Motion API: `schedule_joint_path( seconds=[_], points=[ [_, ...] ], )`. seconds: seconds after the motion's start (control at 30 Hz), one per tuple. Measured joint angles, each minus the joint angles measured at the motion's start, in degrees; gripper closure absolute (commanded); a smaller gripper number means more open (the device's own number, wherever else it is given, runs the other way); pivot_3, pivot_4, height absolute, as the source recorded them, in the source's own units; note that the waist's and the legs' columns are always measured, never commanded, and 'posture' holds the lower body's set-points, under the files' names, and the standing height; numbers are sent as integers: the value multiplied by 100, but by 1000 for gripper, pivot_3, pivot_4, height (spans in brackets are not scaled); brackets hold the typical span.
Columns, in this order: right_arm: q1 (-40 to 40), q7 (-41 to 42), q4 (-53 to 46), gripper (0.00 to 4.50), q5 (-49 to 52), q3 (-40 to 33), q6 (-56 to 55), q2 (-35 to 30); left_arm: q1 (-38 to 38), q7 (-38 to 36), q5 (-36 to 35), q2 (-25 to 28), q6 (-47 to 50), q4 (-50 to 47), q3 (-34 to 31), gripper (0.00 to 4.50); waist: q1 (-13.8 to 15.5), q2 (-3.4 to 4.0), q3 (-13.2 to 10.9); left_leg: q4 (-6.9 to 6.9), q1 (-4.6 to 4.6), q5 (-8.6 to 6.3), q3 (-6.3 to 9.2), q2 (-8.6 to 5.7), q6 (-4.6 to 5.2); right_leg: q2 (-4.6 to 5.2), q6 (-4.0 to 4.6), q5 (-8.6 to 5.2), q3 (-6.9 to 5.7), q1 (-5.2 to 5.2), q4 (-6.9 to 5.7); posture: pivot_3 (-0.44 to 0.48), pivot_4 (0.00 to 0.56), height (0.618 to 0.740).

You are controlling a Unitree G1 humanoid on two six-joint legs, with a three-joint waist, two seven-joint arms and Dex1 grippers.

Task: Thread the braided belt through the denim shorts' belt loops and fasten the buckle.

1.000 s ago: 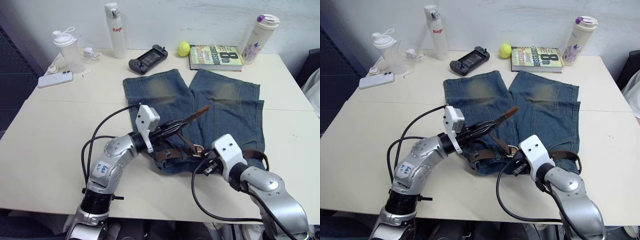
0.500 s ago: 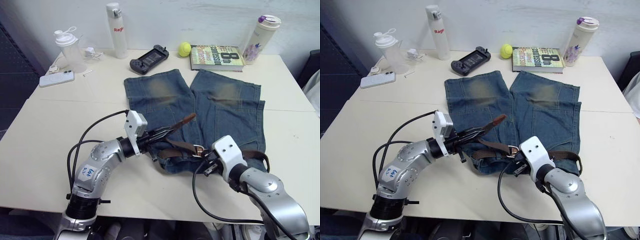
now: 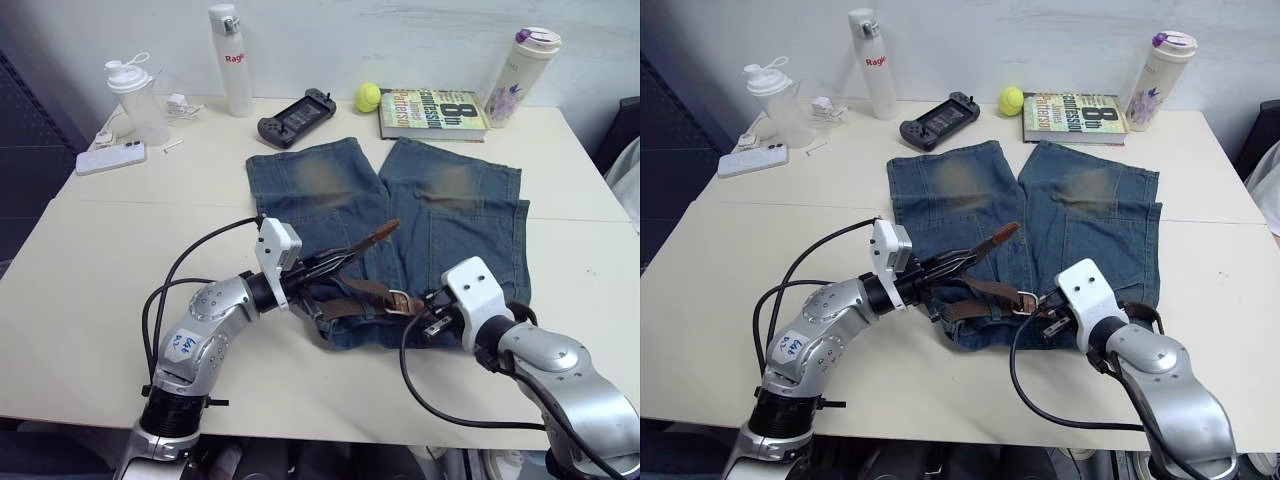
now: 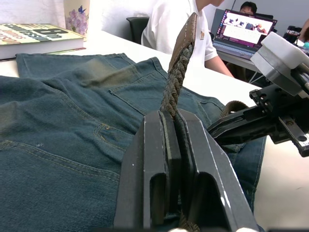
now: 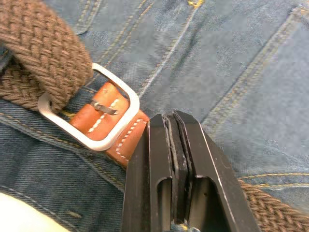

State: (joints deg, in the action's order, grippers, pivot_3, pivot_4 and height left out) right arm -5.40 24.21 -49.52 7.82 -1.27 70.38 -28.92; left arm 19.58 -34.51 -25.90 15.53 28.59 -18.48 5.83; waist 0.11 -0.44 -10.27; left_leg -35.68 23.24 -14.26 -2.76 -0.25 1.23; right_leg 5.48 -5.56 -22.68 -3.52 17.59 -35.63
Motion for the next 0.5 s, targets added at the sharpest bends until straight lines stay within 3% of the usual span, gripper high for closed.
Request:
schedule_joint_path(
  seconds=[0.5],
  points=[
    [-311,-489,-46,4460,189,724,198,291,33,10,124,-47,-107,94,26,4500,-8,0,0,5,0,2,0,0,-3,-1,0,0,0,3,1,0,150,740]
  ],
)
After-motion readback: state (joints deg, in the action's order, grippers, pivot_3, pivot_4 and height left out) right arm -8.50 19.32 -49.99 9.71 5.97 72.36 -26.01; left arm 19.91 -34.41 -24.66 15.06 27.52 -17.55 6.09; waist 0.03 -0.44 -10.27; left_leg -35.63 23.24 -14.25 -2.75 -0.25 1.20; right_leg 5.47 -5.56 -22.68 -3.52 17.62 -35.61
